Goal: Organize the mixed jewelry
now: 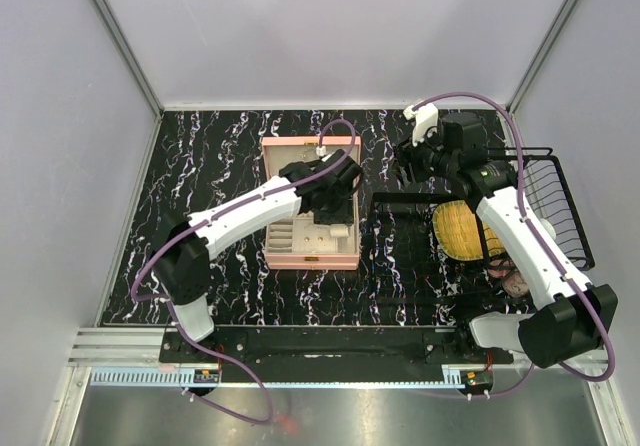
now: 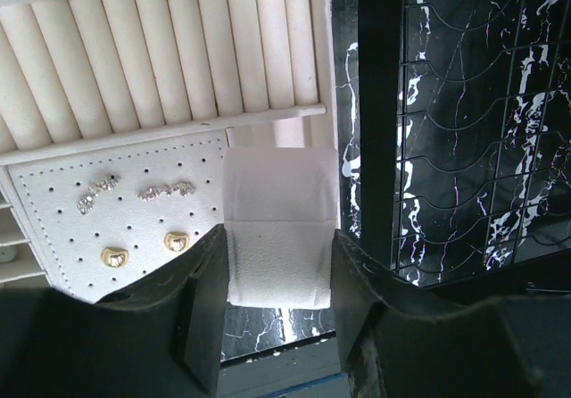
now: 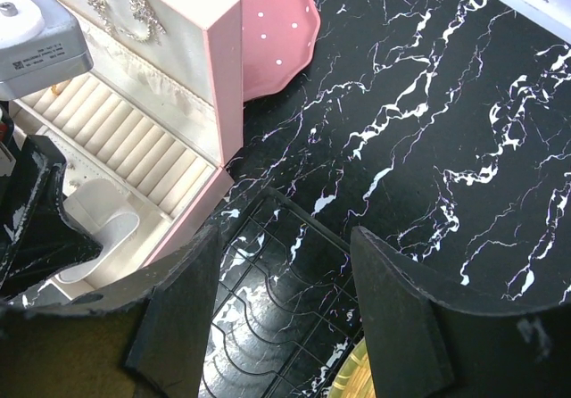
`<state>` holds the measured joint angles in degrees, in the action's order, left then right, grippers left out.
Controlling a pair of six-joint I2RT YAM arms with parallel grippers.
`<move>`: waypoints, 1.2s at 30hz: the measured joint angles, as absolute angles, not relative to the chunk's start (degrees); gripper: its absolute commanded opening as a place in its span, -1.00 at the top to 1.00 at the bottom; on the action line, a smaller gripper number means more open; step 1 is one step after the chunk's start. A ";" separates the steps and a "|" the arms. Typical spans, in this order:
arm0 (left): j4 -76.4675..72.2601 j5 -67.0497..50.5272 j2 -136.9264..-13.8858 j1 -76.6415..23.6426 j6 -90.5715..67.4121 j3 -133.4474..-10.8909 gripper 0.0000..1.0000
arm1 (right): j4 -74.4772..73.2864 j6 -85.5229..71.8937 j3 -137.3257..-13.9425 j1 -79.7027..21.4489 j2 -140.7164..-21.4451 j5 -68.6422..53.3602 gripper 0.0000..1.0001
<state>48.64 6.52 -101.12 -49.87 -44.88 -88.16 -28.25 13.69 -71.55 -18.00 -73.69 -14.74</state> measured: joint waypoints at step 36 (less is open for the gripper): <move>50.48 7.51 -107.57 -52.66 -52.53 -89.30 0.72 | -28.01 14.81 -68.10 -17.98 -73.23 -16.21 -0.34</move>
<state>50.48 7.51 -107.57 -52.66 -52.53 -89.30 -28.01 14.81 -68.10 -17.98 -73.23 -16.21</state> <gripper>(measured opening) 0.461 0.668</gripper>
